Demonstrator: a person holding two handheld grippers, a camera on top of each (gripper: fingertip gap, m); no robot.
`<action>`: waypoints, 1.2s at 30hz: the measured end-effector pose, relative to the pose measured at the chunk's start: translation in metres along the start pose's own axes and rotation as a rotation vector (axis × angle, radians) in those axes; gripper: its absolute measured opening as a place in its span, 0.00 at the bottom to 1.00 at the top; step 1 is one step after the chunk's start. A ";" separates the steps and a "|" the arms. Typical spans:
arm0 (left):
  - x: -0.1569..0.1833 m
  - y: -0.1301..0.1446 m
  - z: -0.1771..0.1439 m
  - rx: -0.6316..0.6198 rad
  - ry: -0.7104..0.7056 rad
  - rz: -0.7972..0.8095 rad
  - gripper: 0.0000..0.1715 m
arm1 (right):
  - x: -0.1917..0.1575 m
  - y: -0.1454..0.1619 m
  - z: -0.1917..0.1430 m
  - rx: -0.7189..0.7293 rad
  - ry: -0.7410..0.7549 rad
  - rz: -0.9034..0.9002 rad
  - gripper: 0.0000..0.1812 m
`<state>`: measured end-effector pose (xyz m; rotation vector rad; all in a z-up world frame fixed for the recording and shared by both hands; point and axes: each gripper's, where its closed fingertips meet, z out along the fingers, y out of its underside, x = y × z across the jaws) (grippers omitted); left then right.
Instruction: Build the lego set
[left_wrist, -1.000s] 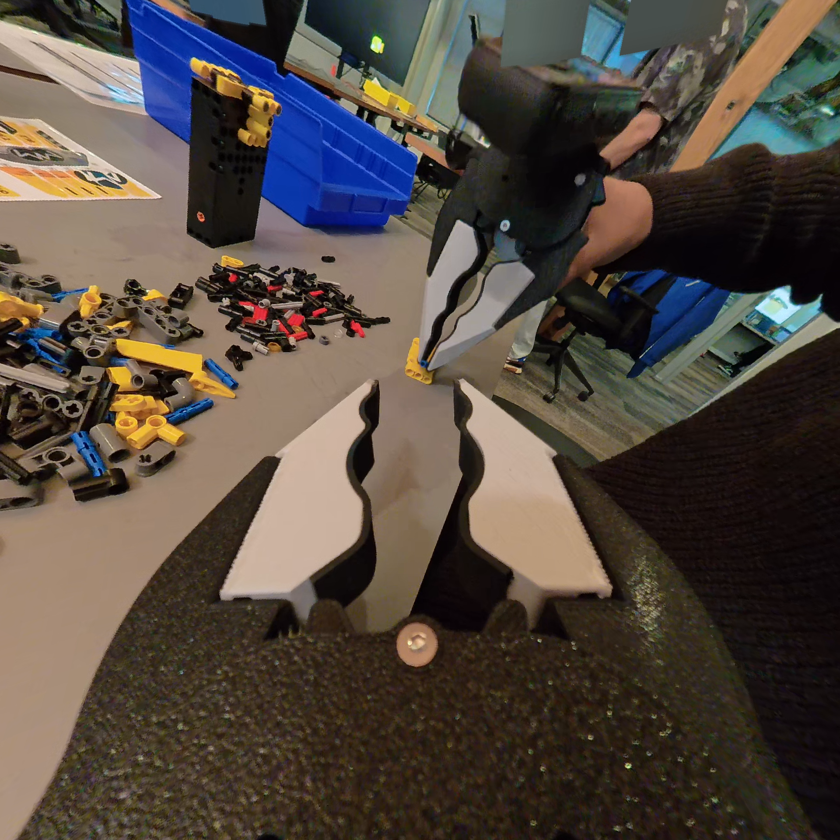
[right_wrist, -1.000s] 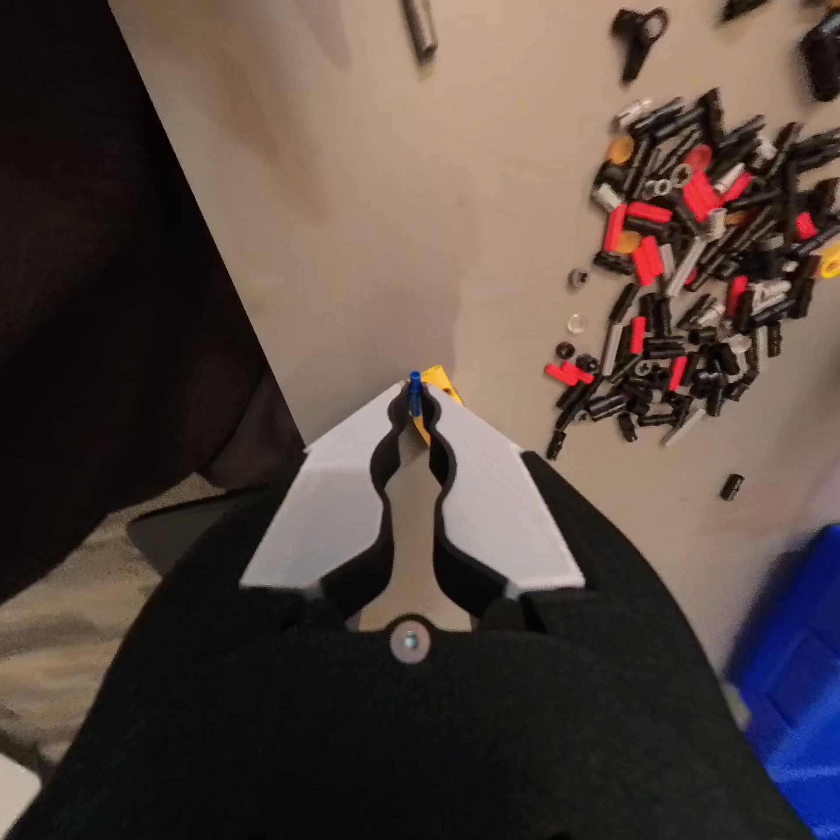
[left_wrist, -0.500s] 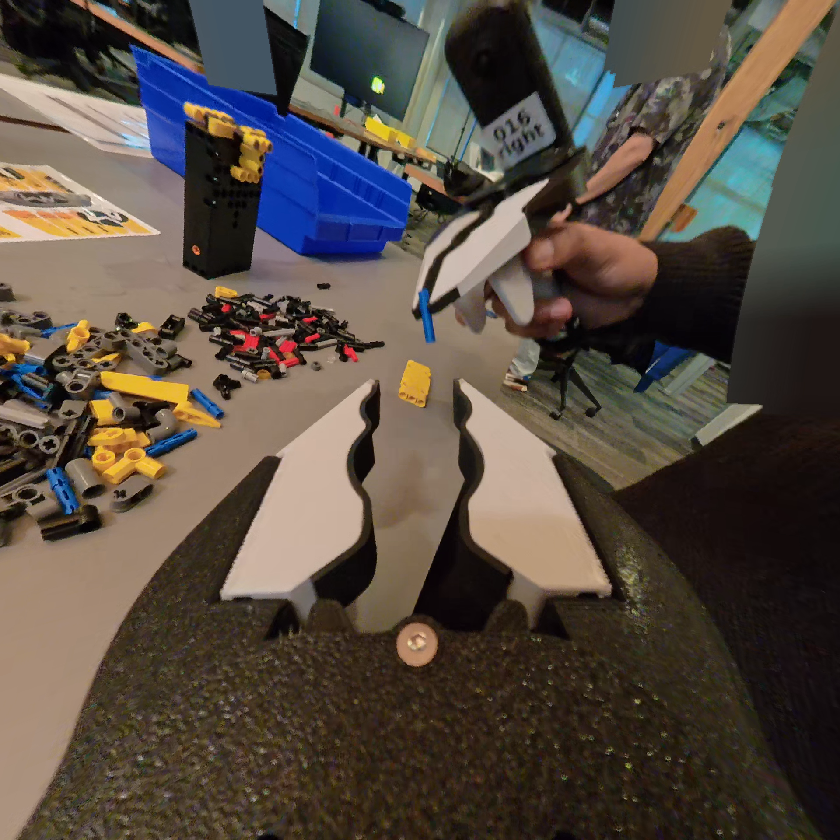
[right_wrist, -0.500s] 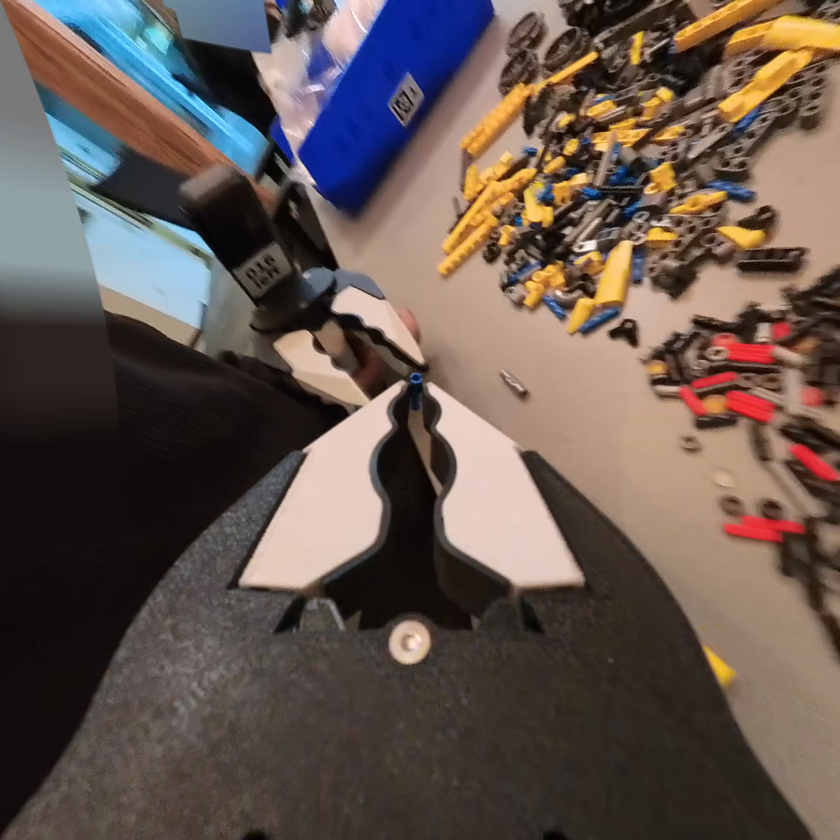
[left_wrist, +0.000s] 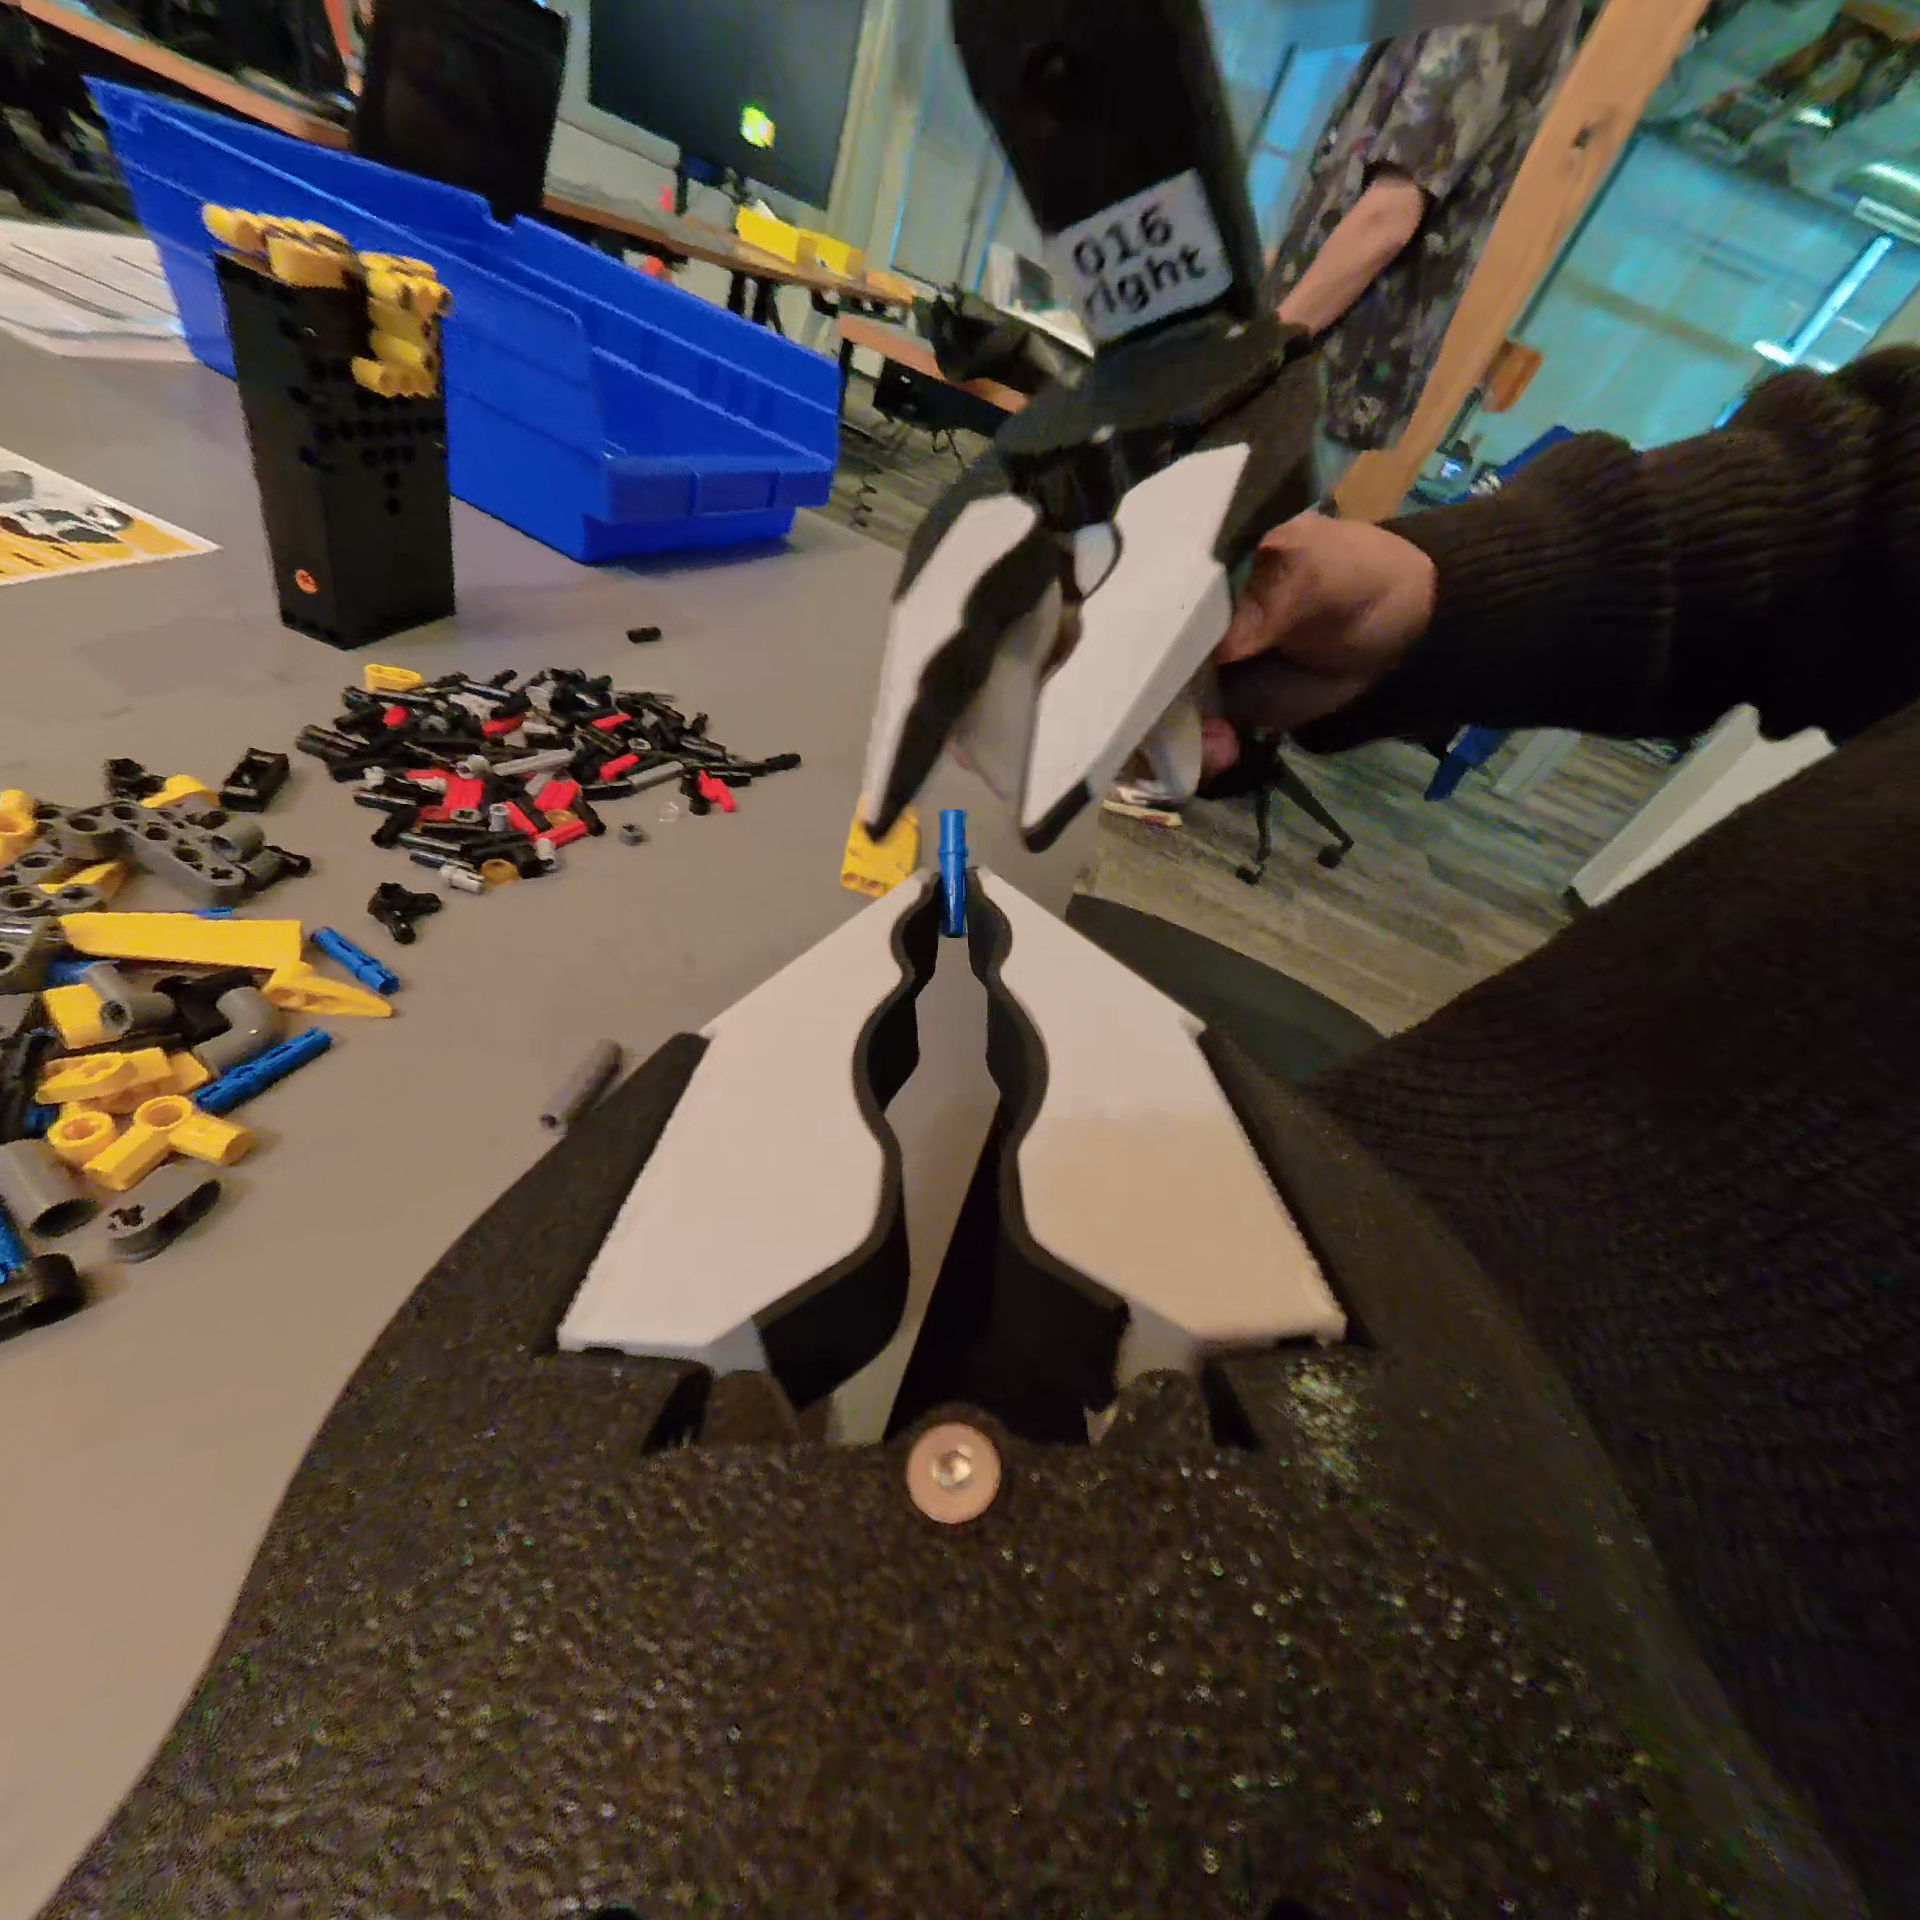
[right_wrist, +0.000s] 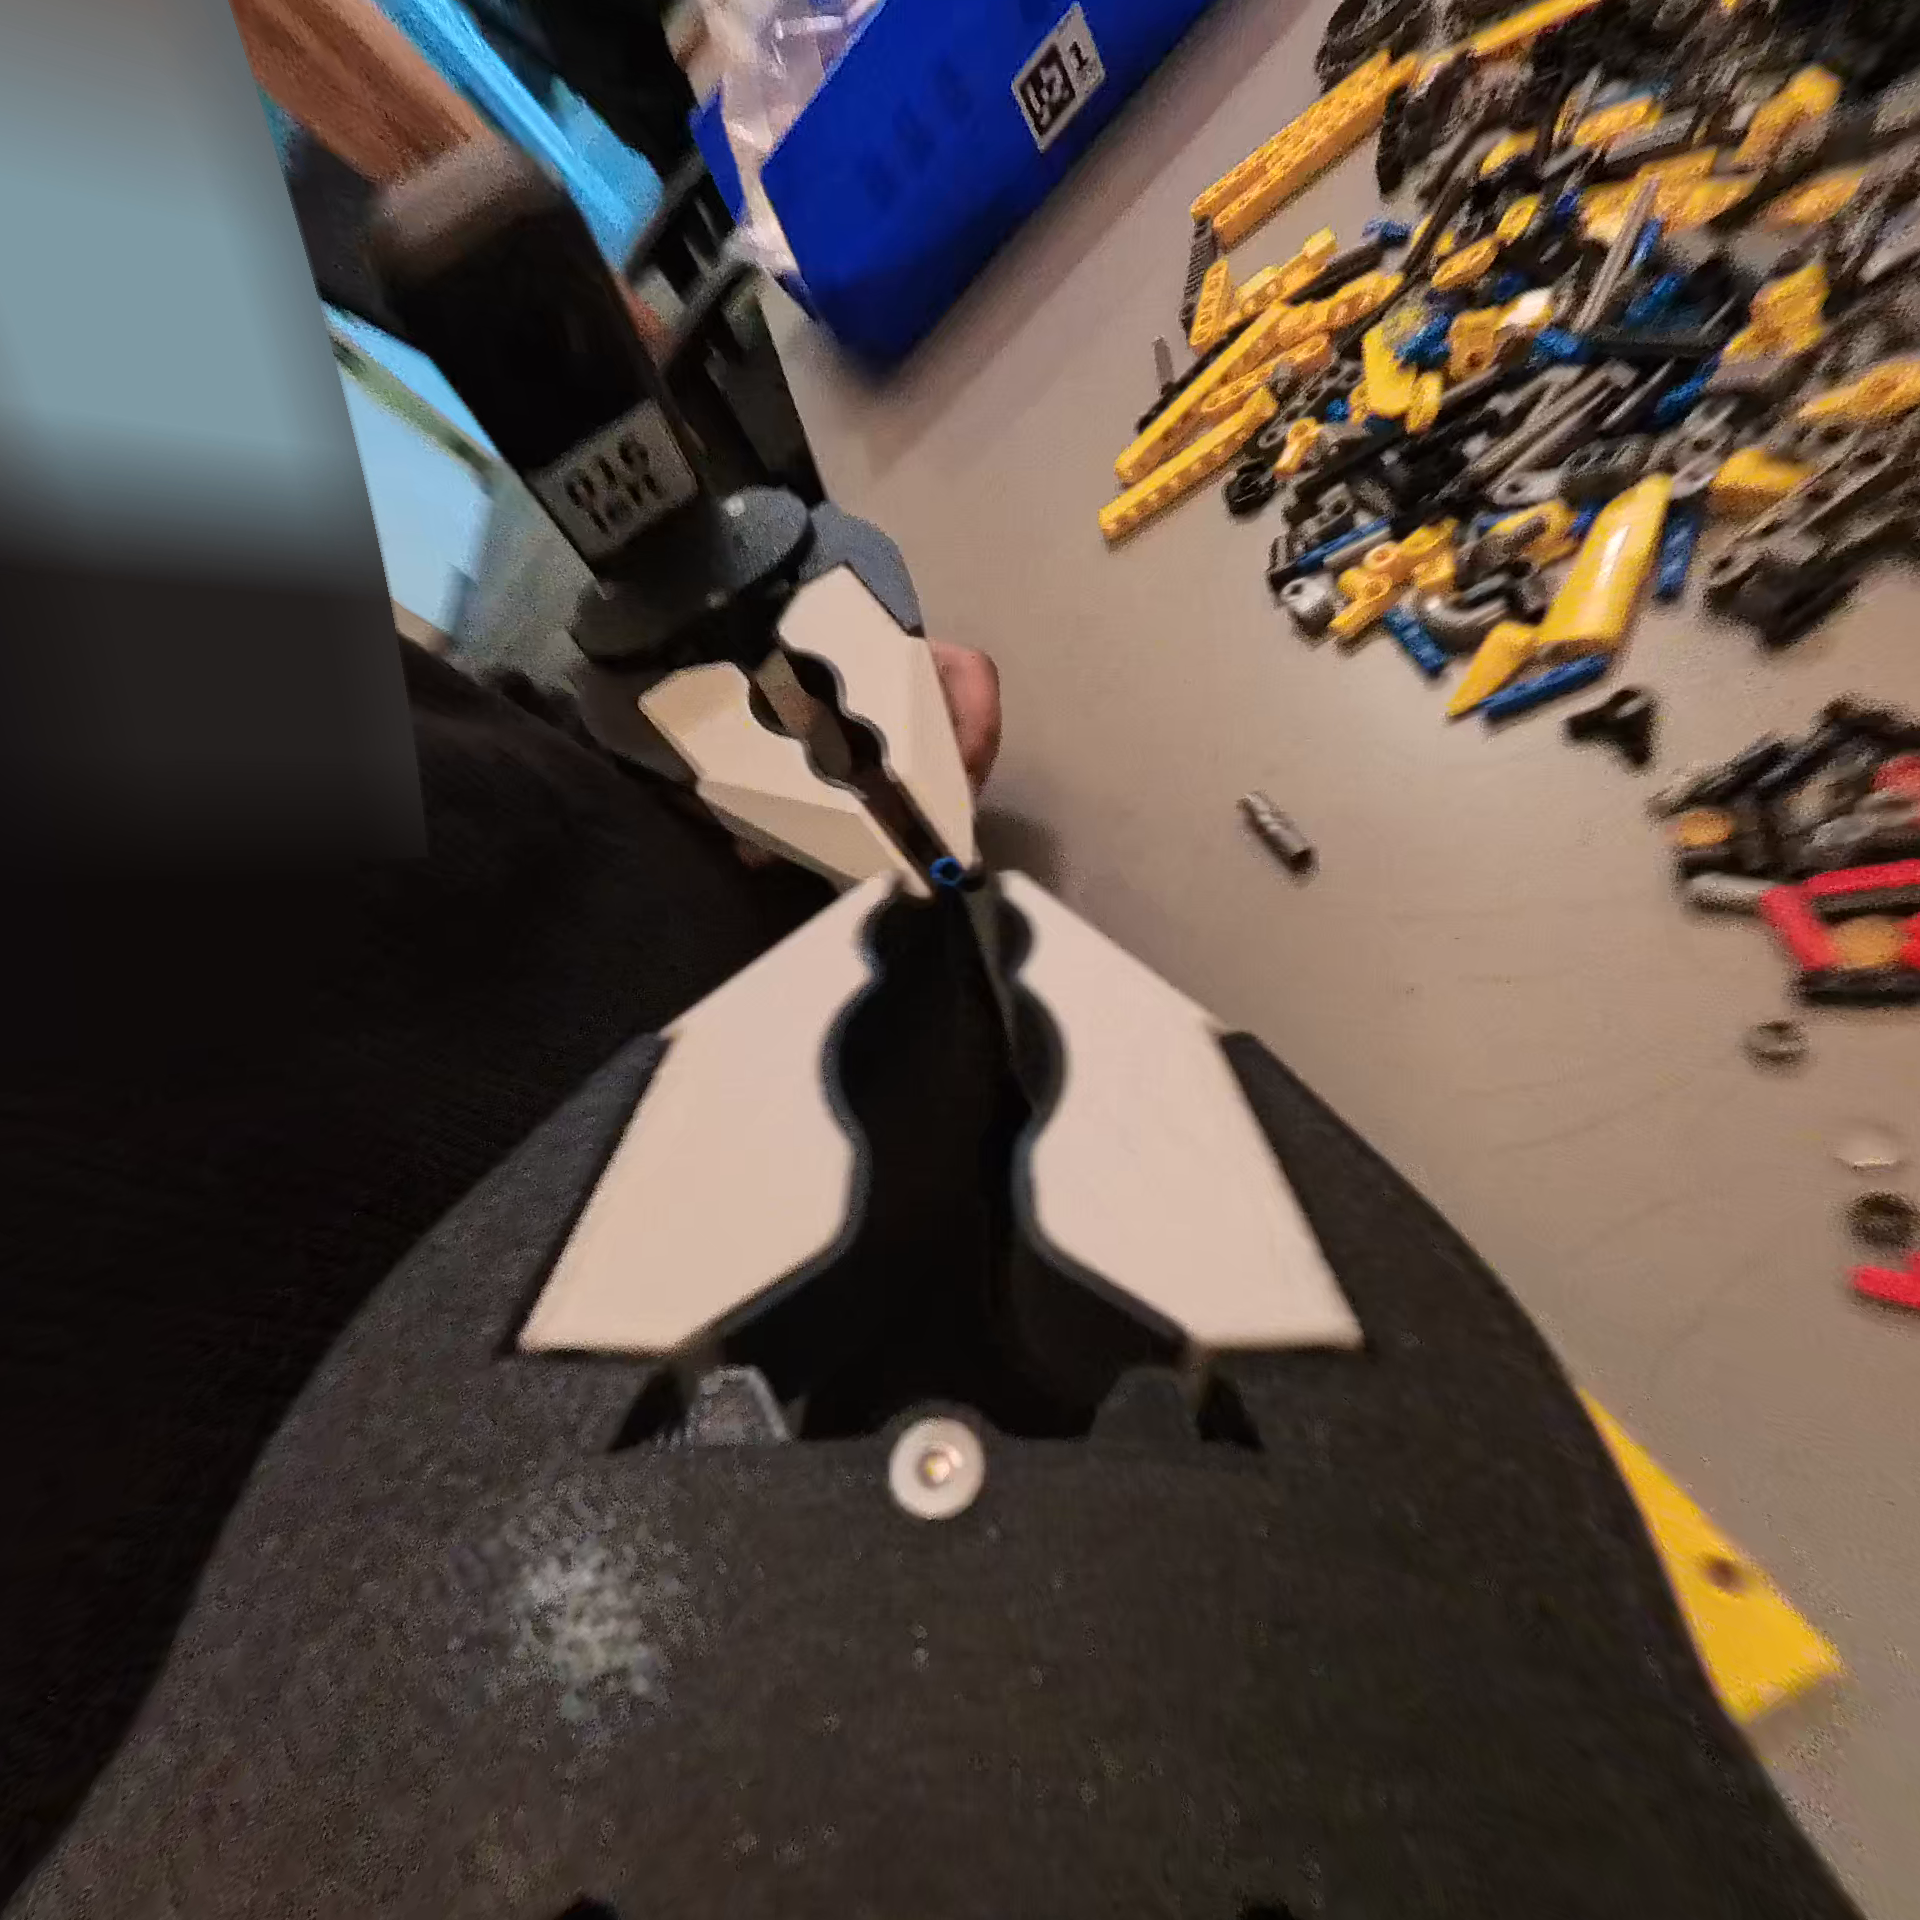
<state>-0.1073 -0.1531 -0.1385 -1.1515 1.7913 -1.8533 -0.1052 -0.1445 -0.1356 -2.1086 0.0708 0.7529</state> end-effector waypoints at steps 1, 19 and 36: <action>0.003 0.001 0.000 -0.010 0.030 -0.013 0.02 | 0.001 0.000 -0.003 -0.015 0.034 -0.103 0.20; 0.050 0.005 -0.022 -0.161 0.603 -0.261 0.02 | -0.055 0.015 0.007 -0.264 -0.140 -0.992 0.02; 0.052 0.002 -0.028 -0.143 0.653 -0.278 0.02 | -0.057 0.016 0.004 -0.283 -0.158 -0.965 0.06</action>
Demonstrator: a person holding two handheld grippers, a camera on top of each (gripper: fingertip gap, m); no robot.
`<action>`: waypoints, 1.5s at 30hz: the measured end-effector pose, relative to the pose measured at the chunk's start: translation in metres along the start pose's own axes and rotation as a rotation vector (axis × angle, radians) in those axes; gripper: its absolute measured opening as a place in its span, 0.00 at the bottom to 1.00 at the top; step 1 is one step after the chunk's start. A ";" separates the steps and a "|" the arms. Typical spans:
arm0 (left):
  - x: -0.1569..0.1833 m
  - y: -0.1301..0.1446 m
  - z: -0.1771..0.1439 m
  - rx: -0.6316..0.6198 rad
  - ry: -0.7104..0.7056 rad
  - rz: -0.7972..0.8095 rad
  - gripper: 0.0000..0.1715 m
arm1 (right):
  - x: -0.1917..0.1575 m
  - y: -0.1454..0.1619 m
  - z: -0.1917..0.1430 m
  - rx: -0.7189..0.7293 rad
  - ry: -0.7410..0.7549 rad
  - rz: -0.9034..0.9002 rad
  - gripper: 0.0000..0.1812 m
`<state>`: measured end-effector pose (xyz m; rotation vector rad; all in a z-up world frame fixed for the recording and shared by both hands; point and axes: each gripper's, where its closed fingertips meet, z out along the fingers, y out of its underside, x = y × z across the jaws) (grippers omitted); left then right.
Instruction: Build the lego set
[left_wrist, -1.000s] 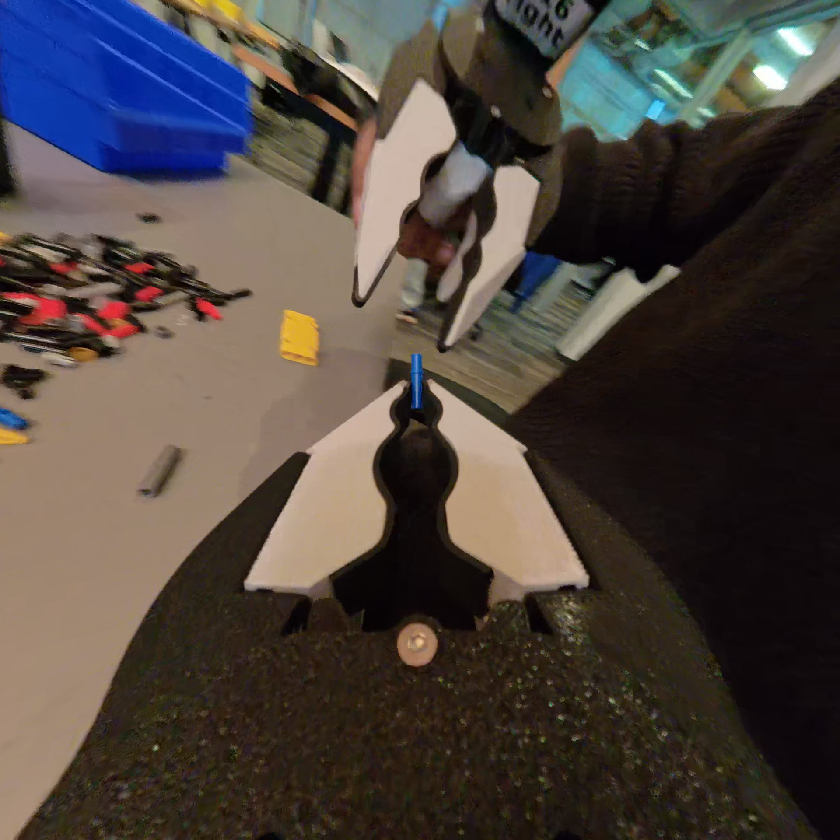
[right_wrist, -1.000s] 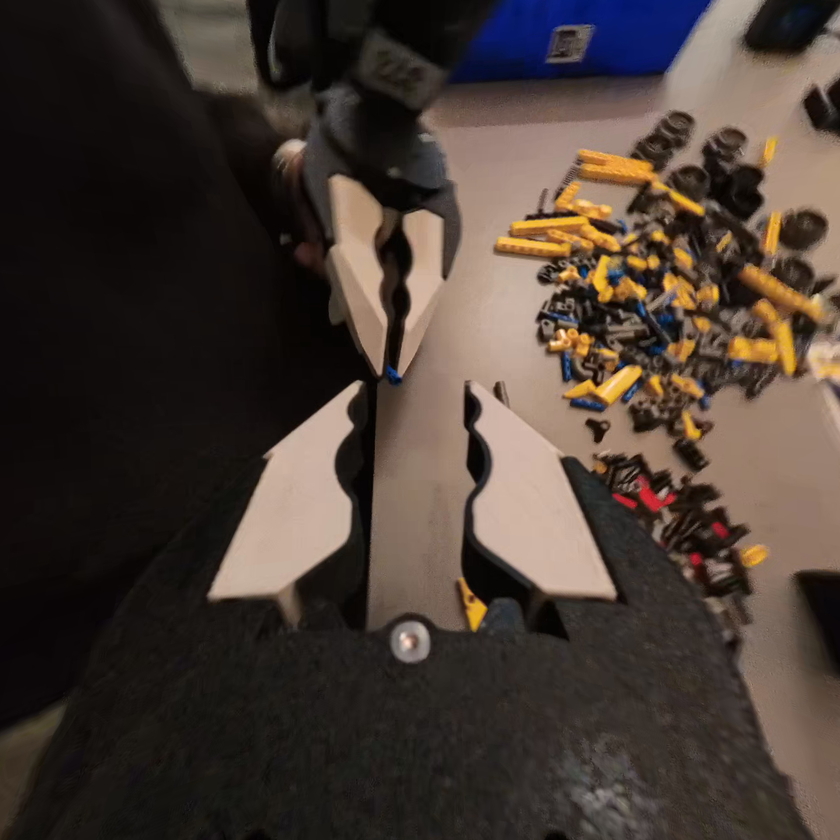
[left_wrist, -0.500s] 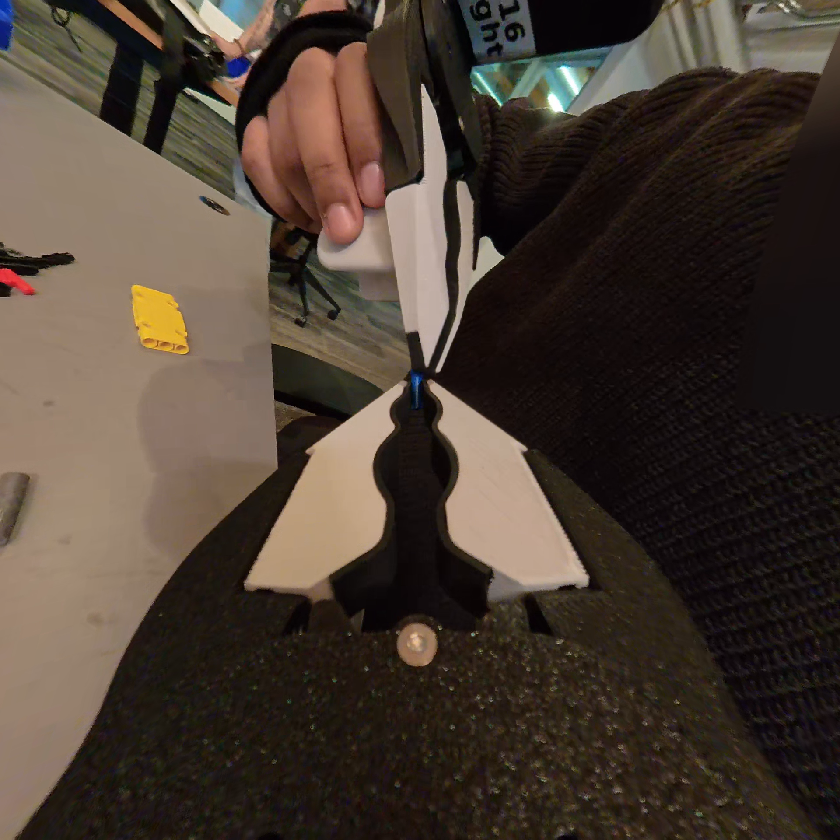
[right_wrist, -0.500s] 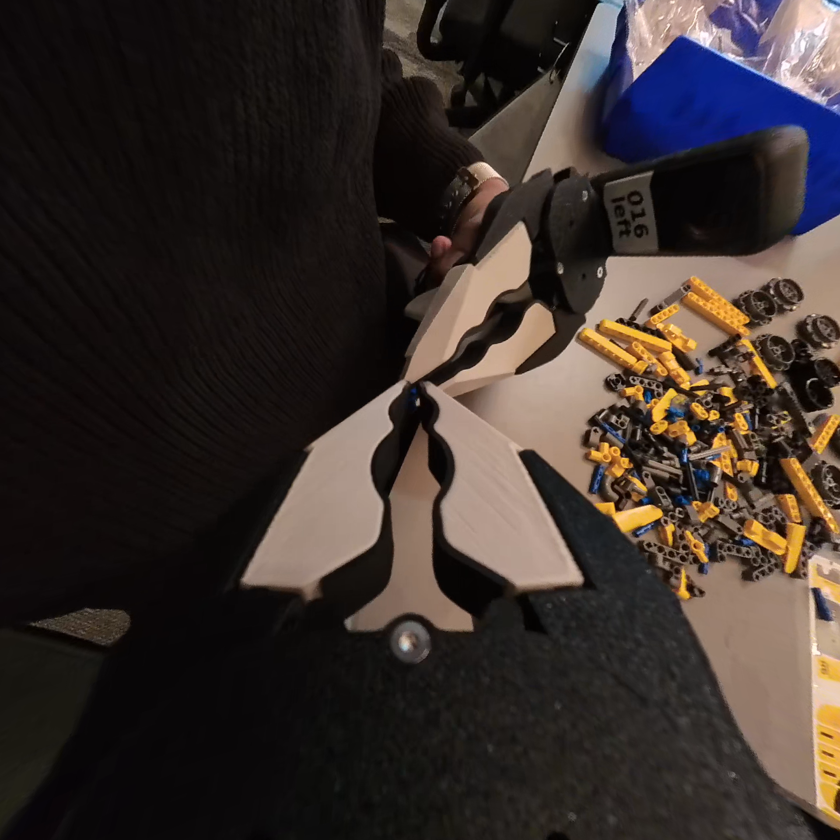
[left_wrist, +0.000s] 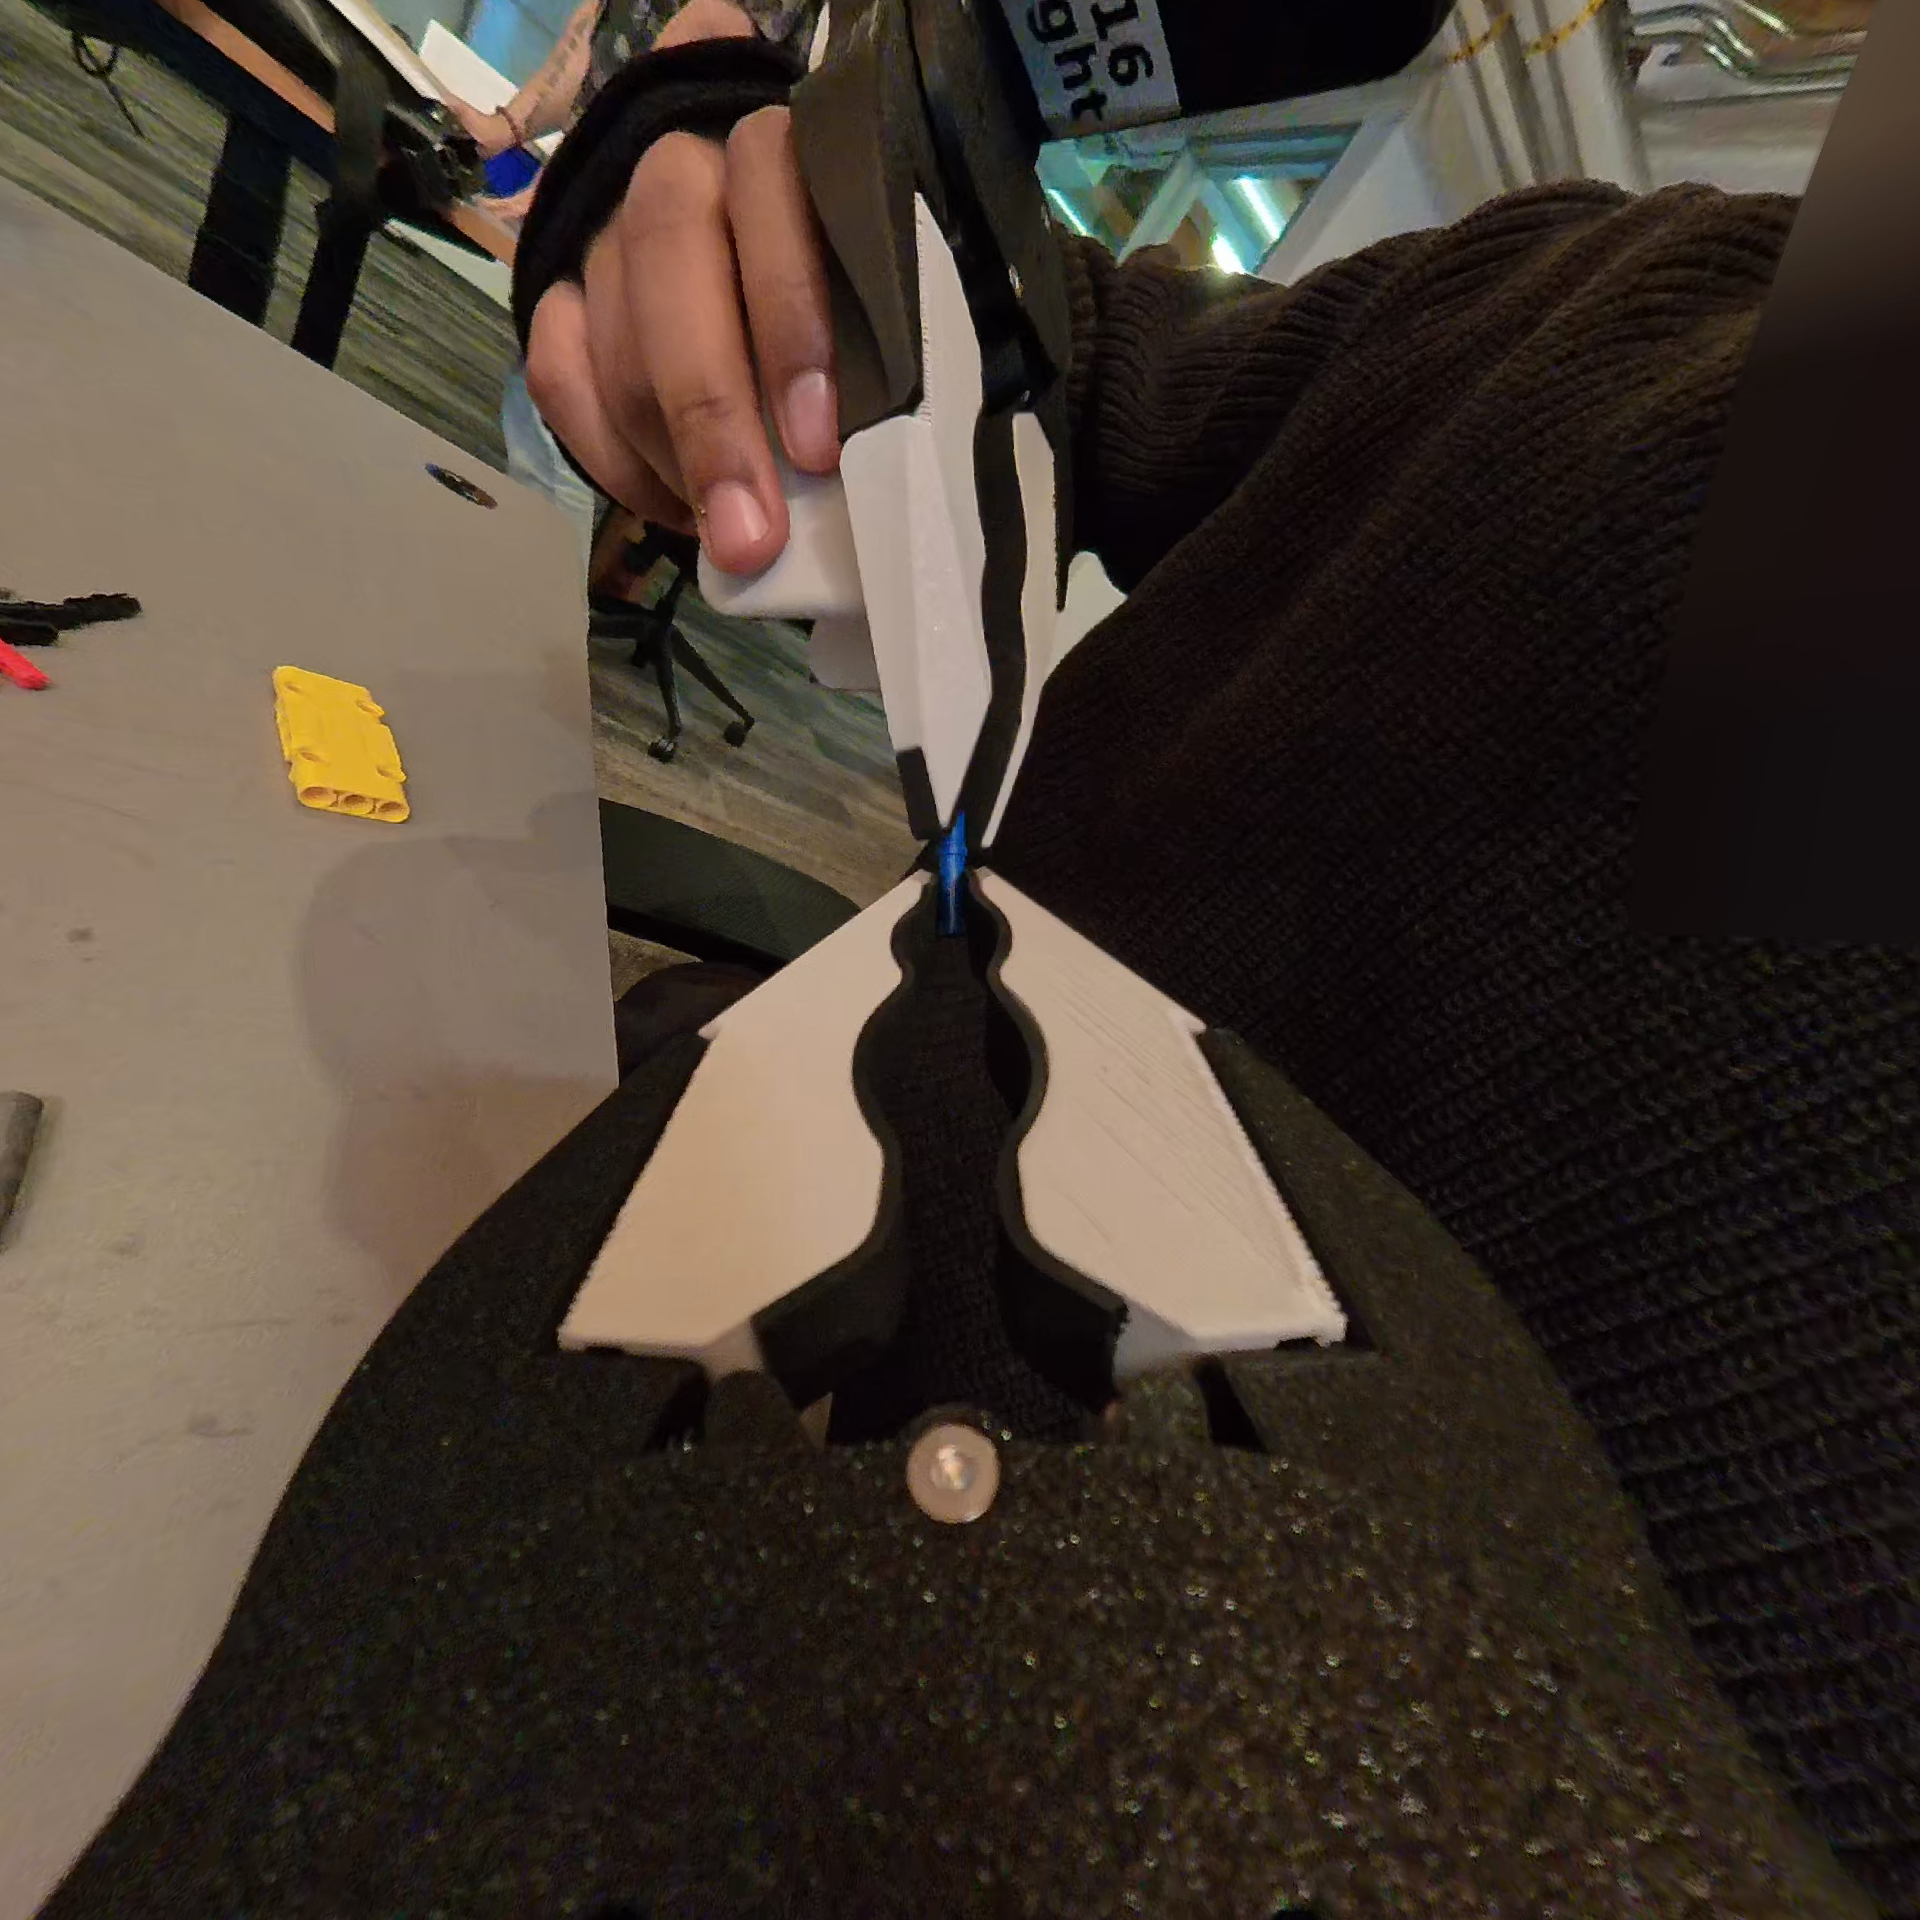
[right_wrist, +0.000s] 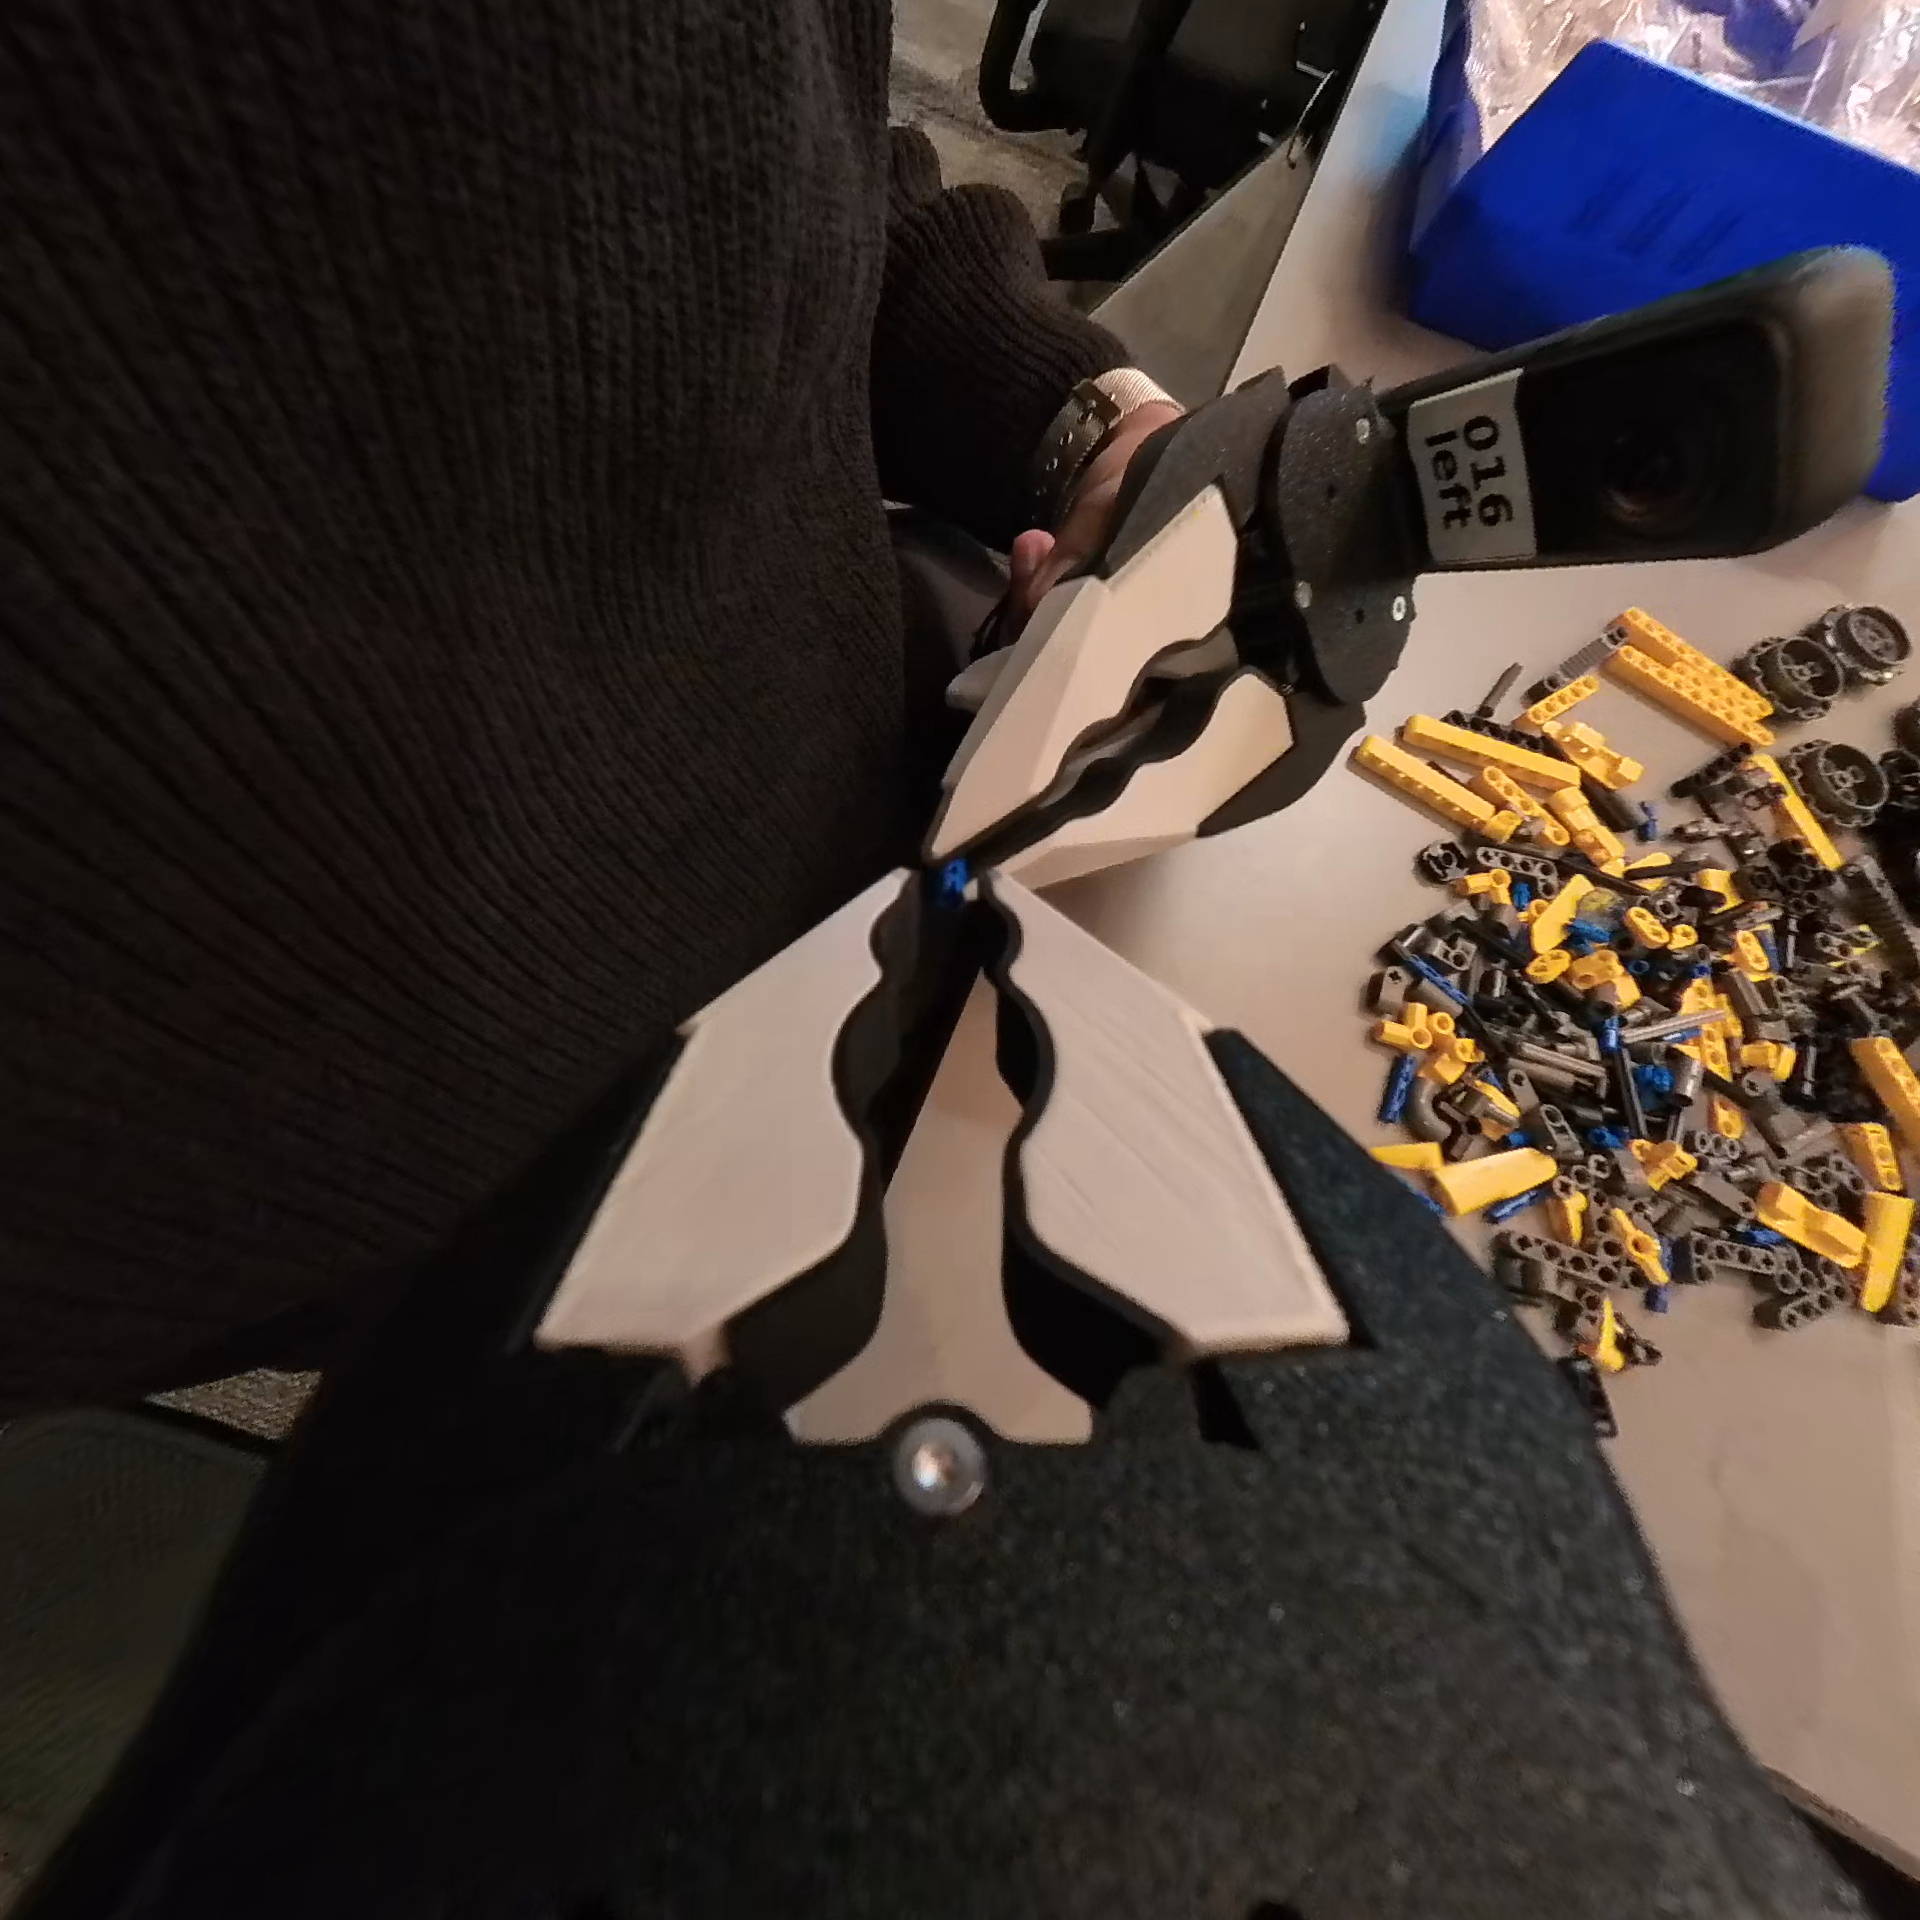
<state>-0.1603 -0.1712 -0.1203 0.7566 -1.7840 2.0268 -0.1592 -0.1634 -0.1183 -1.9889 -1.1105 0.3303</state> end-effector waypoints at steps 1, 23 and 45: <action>0.000 0.000 0.000 0.003 0.003 -0.001 0.02 | 0.000 0.000 0.000 0.000 0.000 0.004 0.06; 0.004 0.005 0.002 -0.031 0.014 0.010 0.02 | -0.004 0.000 0.008 0.019 -0.012 0.030 0.03; -0.057 -0.021 -0.017 0.156 -0.384 -0.058 0.14 | 0.021 0.142 -0.071 -0.710 0.195 0.507 0.02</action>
